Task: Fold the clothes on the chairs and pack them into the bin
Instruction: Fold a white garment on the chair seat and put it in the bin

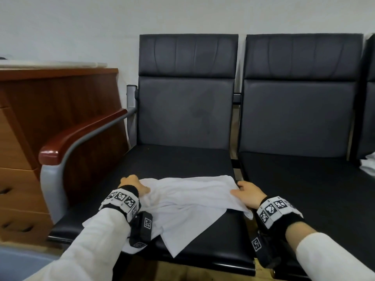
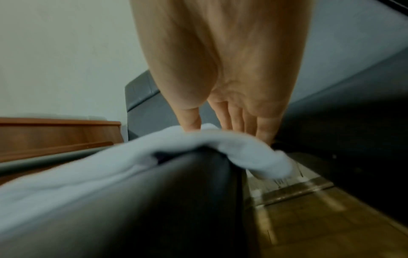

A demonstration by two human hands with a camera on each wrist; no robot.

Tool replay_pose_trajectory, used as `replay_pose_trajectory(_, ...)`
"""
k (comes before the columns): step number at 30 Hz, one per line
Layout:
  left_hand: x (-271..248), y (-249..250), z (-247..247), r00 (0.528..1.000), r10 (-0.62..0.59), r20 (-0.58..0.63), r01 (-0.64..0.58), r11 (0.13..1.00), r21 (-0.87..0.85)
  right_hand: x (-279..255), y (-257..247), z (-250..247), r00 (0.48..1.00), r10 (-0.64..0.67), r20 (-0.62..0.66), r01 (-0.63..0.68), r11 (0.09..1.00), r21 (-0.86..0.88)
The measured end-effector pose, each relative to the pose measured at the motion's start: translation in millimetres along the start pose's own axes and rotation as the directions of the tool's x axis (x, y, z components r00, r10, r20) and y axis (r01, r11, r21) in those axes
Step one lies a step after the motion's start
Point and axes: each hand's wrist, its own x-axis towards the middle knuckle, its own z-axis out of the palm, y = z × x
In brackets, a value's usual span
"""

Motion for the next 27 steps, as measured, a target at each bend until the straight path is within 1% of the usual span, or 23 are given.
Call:
replay_pose_trajectory(2,6.6,-5.5,2.9,0.999,-0.002,0.045,0.007,0.994,-0.110,2.6,0.5,5.6,0.999,0.032,-0.020,-0.032,0.999,-0.019)
replay_pose_trajectory(5,11.8,-13.5,4.1,0.999,0.002,0.045,0.012,0.954,-0.301,1.6,-0.4,-1.5,0.994,0.083,-0.065,-0.084,0.996,-0.021)
replay_pose_trajectory(6,14.8,-15.6,5.5,0.999,-0.009,0.042,0.023,0.938,-0.346,3.3,1.0,-4.9,0.994,0.094,-0.051,-0.094,0.996,-0.001)
replay_pose_trajectory(8,18.1,-16.5,6.7,0.999,-0.017,0.029,0.028,0.888,-0.460,7.5,4.5,-13.2,0.994,0.108,0.000,-0.107,0.985,0.134)
replay_pose_trajectory(10,19.8,-16.1,4.9,1.000,-0.015,0.018,0.023,0.784,-0.620,9.7,7.8,-22.3,0.990,0.139,0.026,-0.140,0.935,0.325)
replay_pose_trajectory(11,21.9,-17.7,3.1,1.000,-0.019,0.024,0.031,0.714,-0.699,9.2,9.6,-27.5,0.986,0.162,0.047,-0.167,0.892,0.421)
replay_pose_trajectory(13,27.8,-24.2,-0.2,0.997,-0.025,0.072,0.074,0.537,-0.840,2.1,11.8,-37.8,0.975,0.186,0.119,-0.220,0.799,0.559)
replay_pose_trajectory(14,31.7,-29.1,-2.0,0.995,-0.034,0.089,0.095,0.460,-0.883,-2.1,13.9,-42.3,0.970,0.175,0.167,-0.241,0.782,0.575)
replay_pose_trajectory(16,34.6,-38.0,-4.4,0.993,-0.060,0.103,0.118,0.354,-0.928,-8.7,21.2,-46.5,0.953,0.177,0.246,-0.284,0.803,0.523)
replay_pose_trajectory(17,35.0,-41.5,-6.1,0.992,-0.071,0.104,0.121,0.309,-0.943,-10.4,25.4,-46.9,0.946,0.196,0.258,-0.305,0.804,0.510)
replay_pose_trajectory(19,36.8,-47.8,-7.3,0.990,-0.082,0.117,0.134,0.253,-0.958,-11.1,33.2,-45.5,0.943,0.239,0.230,-0.330,0.751,0.572)
replay_pose_trajectory(20,35.7,-49.6,-7.7,0.990,-0.073,0.124,0.139,0.253,-0.958,-9.8,37.1,-45.4,0.949,0.254,0.186,-0.313,0.714,0.626)
replay_pose_trajectory(21,34.4,-50.9,-8.0,0.989,-0.068,0.130,0.143,0.275,-0.951,-8.4,40.1,-45.9,0.958,0.260,0.124,-0.272,0.672,0.689)
replay_pose_trajectory(23,32.7,-53.3,-7.3,0.993,-0.063,0.095,0.112,0.380,-0.918,-6.8,42.6,-48.2,0.967,0.254,0.005,-0.159,0.590,0.792)
replay_pose_trajectory(24,34.0,-55.2,-6.8,0.997,-0.060,0.056,0.076,0.429,-0.900,-6.7,42.6,-49.5,0.971,0.237,-0.025,-0.114,0.554,0.825)
replay_pose_trajectory(25,34.5,-57.0,-6.3,0.998,-0.059,0.018,0.043,0.460,-0.887,-7.4,41.8,-51.0,0.976,0.214,-0.031,-0.088,0.521,0.849)
replay_pose_trajectory(27,35.8,-60.2,-5.5,0.998,-0.057,-0.025,0.006,0.488,-0.873,-8.5,40.7,-52.6,0.984,0.177,-0.009,-0.079,0.483,0.872)
